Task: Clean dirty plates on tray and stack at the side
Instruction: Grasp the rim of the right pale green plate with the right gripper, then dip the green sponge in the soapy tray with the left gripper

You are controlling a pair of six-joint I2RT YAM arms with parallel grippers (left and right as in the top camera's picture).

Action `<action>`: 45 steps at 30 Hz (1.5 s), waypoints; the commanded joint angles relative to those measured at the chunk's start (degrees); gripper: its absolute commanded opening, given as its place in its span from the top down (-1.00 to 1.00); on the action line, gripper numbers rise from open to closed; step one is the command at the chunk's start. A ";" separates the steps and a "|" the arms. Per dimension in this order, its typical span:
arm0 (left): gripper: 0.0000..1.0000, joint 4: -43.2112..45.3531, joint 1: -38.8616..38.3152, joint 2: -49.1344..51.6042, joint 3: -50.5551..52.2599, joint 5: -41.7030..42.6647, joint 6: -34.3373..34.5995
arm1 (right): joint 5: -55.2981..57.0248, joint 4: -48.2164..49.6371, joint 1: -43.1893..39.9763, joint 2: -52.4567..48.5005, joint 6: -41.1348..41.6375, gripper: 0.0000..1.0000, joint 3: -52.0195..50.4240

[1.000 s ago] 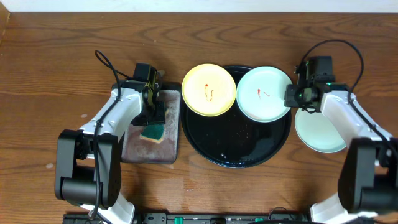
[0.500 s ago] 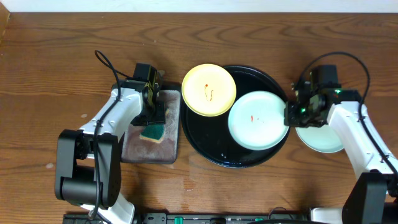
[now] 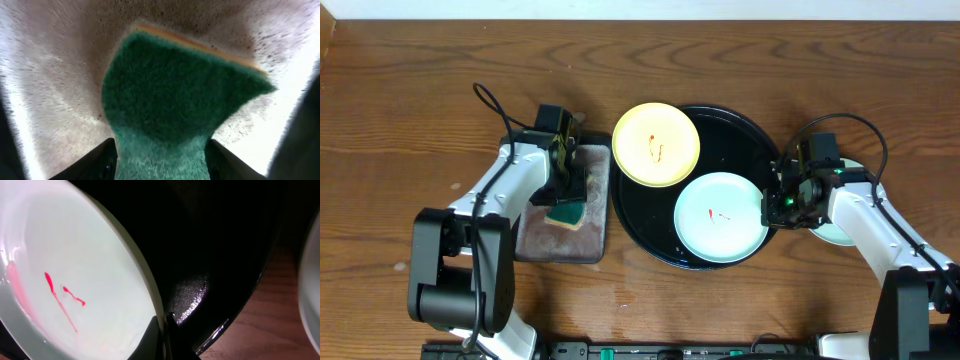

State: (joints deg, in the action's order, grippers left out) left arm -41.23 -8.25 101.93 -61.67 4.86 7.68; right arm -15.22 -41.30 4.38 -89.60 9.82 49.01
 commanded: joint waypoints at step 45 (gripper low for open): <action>0.85 5.11 15.21 -12.57 3.54 27.76 -3.17 | -0.90 1.46 1.14 -0.42 0.85 0.98 -0.28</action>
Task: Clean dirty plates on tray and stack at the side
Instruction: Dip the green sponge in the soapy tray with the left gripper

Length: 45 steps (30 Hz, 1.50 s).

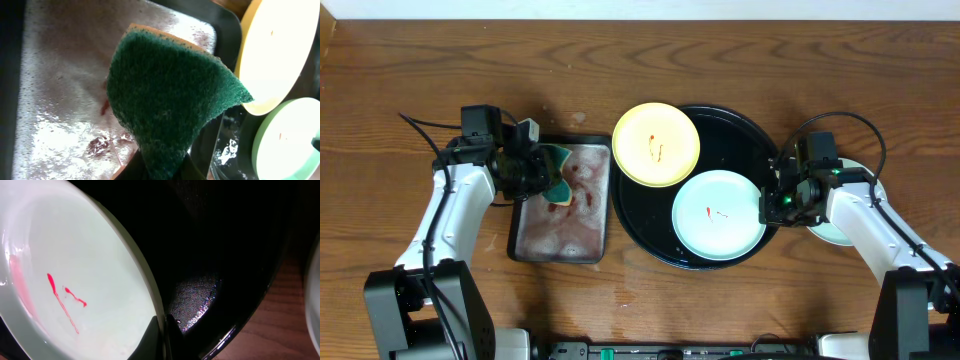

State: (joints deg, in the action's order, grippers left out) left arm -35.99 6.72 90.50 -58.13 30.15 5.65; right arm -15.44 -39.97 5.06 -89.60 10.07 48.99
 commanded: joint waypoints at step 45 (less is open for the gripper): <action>0.86 22.25 9.62 -15.47 16.02 12.39 20.68 | -0.66 0.22 0.46 -0.42 0.61 0.98 -0.26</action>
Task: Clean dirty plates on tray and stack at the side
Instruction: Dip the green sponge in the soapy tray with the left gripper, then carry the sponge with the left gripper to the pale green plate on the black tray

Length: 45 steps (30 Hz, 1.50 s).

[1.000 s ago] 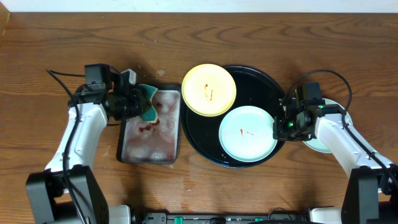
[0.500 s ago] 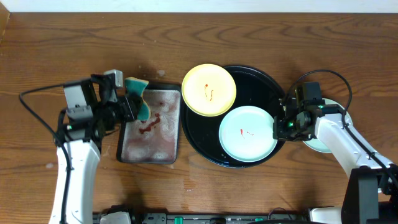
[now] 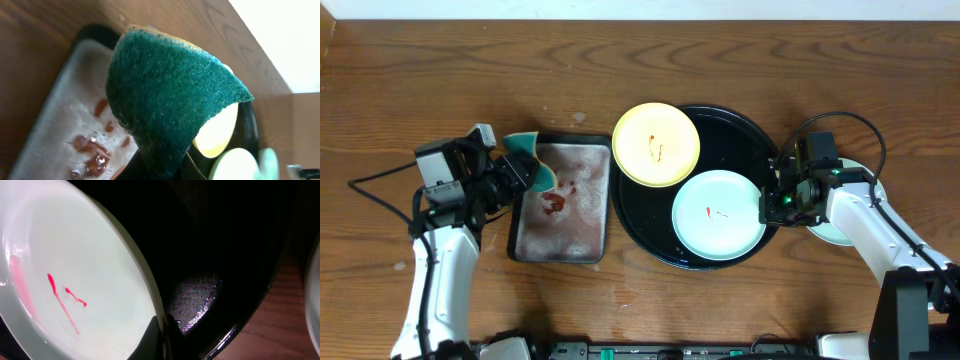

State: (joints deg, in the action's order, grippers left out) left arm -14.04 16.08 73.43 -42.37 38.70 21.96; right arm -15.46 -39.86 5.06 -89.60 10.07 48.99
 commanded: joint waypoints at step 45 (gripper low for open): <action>0.85 -5.51 -21.14 7.58 -2.21 -35.30 -1.62 | -0.63 0.66 0.46 -0.42 0.61 0.98 -0.26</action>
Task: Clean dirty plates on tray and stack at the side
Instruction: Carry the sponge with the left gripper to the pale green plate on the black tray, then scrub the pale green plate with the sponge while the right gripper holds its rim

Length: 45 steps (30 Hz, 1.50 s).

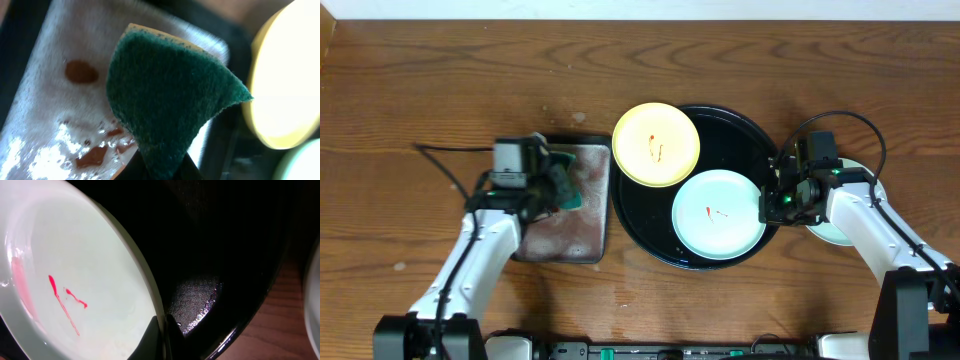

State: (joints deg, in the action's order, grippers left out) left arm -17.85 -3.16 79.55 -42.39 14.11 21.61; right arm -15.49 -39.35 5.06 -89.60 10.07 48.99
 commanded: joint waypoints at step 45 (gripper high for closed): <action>0.85 9.38 -47.93 29.16 -25.14 0.46 17.33 | -0.63 -1.22 0.63 -0.42 0.63 0.97 -0.26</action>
State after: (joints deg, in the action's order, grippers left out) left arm -9.32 -50.33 107.48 -66.39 14.48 37.54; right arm -15.49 -40.62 5.17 -89.60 10.09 48.88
